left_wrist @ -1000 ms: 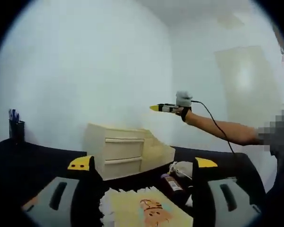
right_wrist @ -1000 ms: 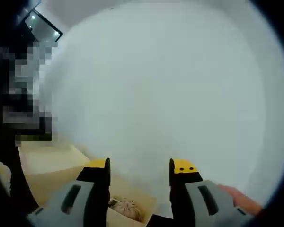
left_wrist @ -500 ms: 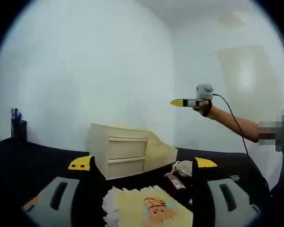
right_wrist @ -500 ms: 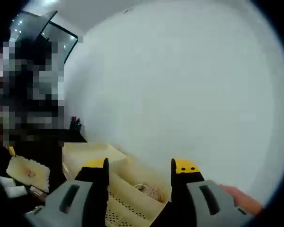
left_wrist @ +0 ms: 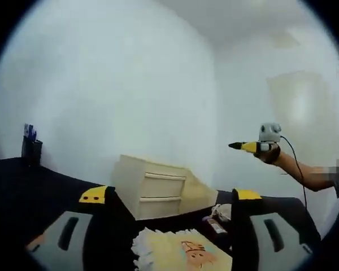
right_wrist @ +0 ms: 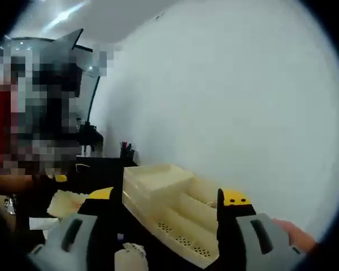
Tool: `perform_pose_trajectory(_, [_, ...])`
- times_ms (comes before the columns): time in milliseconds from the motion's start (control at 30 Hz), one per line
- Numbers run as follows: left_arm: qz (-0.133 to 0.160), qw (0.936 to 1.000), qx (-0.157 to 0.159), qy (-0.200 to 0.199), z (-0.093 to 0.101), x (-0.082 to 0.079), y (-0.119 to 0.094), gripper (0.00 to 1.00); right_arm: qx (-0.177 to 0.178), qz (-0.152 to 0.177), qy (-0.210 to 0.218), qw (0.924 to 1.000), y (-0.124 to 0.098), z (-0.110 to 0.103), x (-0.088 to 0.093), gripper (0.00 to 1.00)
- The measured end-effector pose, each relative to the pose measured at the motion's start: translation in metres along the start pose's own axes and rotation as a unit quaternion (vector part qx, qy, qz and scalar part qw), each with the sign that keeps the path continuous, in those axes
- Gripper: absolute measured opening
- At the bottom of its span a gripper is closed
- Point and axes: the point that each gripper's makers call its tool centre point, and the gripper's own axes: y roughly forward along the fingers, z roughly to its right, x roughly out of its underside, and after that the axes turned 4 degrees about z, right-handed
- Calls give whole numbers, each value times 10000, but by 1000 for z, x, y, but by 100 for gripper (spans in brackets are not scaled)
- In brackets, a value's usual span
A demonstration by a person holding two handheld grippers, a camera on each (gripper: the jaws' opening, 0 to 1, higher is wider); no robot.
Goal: Open the drawer, pick up the cosmetic bottles from the table one by one, place them into the drawer, release the gripper, close the drawer, and move the gripper away
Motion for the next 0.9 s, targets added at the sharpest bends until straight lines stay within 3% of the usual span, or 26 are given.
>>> perform_pose_trajectory(167, [56,10000,45,43,4,-1,1,96,-90,-117,86,9999,-11,-10,13,78])
perform_pose_trajectory(300, [83,9999,115,12,7,-3,2,96,-87,-152,160,9997,-19,-12,19,83])
perform_pose_trajectory(367, [72,9999,109,-2,6,-2,2,96,-142,-165,235,9995,-26,-25,24,88])
perform_pose_trajectory(500, [105,9999,126,-43,7,-4,2,96,-225,-468,217,9984,-30,-37,41,93])
perform_pose_trajectory(767, [27,9998,186,-6,11,0,4,96,-341,-1371,589,9882,-39,-54,103,92])
perform_pose_trajectory(900, [44,9998,200,-19,11,-1,3,96,-311,-1644,570,9843,-41,-58,128,83])
